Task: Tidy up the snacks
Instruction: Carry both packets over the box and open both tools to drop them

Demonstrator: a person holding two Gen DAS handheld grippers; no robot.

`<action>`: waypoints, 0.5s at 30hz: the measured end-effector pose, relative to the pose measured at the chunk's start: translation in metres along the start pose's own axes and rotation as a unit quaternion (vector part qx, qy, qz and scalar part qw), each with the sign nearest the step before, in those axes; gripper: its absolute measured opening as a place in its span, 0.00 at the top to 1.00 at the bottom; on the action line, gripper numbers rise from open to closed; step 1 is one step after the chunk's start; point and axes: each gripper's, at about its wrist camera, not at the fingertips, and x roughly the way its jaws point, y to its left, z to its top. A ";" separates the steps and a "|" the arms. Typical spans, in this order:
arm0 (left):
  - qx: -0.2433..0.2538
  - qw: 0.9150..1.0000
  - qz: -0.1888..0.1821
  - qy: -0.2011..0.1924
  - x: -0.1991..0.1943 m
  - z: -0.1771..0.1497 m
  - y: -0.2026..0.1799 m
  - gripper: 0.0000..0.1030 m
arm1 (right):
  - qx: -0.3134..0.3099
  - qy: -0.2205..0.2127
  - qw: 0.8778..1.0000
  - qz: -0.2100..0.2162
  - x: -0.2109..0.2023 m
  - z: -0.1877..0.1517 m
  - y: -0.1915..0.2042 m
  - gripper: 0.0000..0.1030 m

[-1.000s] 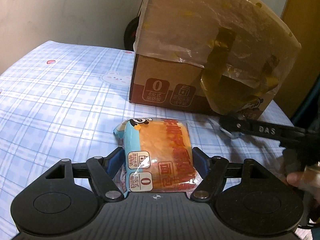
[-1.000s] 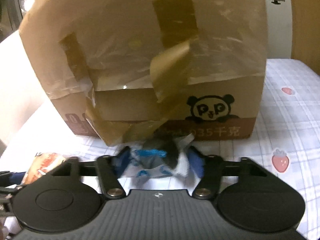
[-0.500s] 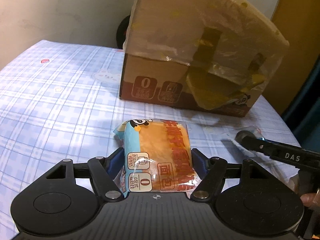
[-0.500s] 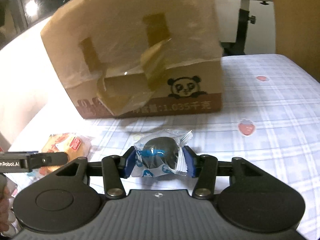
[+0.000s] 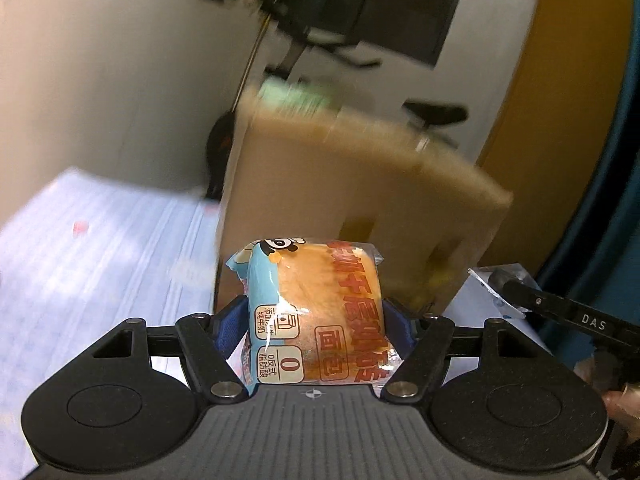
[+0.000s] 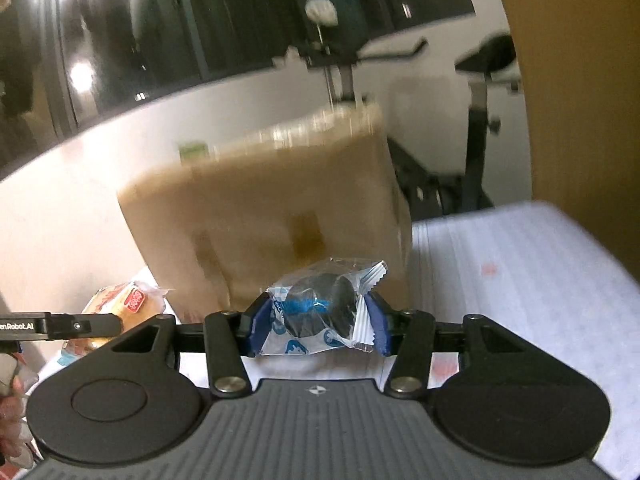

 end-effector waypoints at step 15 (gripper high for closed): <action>0.080 0.993 -0.033 -0.075 0.046 0.123 -0.066 0.29 | -0.126 -0.052 0.990 0.019 0.055 0.112 0.029 0.50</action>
